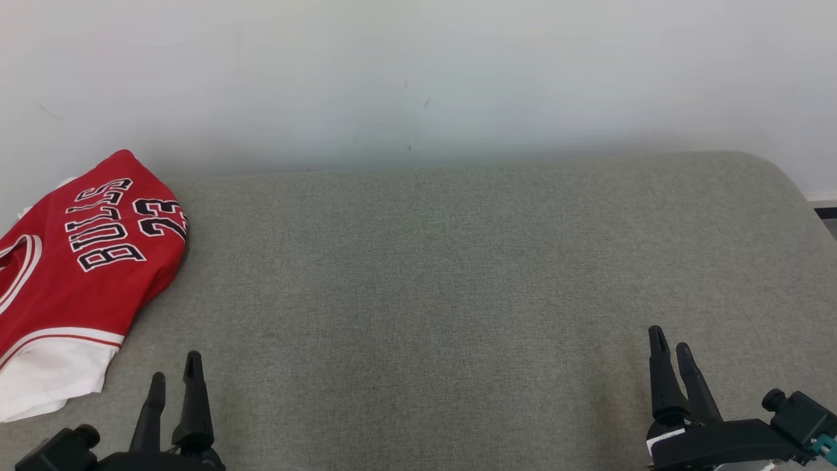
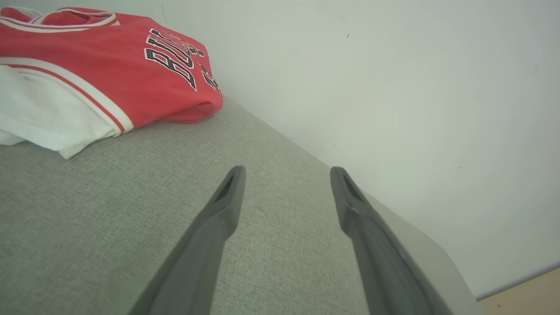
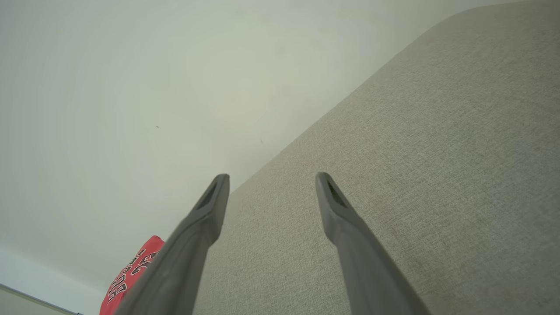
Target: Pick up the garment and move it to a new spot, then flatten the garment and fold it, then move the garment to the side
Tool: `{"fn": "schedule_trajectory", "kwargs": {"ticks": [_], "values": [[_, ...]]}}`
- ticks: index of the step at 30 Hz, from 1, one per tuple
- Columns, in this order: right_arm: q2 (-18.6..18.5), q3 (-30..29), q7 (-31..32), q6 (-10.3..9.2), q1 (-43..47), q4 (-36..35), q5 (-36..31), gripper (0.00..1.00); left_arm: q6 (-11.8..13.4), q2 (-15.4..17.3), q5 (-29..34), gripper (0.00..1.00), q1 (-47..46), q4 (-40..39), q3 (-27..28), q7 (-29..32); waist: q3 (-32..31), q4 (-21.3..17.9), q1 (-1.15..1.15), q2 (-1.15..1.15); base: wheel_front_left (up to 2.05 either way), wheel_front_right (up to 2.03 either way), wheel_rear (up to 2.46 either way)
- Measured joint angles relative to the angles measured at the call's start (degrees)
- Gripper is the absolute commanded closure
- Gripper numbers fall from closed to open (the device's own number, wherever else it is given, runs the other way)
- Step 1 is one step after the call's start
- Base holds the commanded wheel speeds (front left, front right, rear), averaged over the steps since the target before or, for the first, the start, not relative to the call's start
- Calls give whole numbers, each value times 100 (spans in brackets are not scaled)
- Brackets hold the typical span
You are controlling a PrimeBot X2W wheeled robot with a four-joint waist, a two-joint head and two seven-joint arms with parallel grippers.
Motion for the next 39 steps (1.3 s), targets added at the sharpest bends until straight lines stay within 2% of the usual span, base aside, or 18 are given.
{"fn": "schedule_trajectory", "kwargs": {"ticks": [19,39], "values": [[-2,140,-322,0,22,34,-1437,0,246,124,1338,0,113,-190,-98,-323,-46,53,0,0,0,0,0],[-5,274,-583,0,30,4,-2518,0,397,174,2418,0,163,-392,-119,-592,-60,40,0,0,0,0,0]]}}
